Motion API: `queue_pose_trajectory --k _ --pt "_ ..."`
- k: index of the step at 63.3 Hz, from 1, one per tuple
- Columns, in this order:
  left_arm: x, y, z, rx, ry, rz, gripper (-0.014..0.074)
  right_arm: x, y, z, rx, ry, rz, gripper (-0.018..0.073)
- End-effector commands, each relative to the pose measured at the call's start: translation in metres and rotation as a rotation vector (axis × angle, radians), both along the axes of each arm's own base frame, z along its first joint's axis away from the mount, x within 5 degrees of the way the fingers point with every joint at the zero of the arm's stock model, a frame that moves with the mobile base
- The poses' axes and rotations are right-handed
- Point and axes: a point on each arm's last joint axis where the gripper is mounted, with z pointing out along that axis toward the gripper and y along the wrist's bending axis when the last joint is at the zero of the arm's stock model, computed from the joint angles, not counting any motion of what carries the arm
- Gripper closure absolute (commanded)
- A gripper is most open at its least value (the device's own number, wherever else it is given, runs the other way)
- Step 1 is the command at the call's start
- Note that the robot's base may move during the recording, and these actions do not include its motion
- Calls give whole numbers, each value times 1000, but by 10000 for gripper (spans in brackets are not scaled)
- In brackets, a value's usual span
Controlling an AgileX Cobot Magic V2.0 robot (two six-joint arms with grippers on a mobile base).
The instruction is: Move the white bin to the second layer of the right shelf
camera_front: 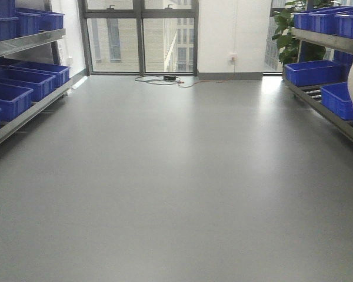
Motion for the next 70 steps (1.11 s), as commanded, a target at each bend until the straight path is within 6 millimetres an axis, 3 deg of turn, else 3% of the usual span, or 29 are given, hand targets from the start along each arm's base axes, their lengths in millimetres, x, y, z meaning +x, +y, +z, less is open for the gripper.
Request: queue_pose_trajectory --k 1,70 --pt "-1 1 -1 -10 -74 9 512 2 0 17 -6 -123 5 510" --pt "-1 1 -1 -10 -74 9 512 2 0 17 -6 -123 5 510"
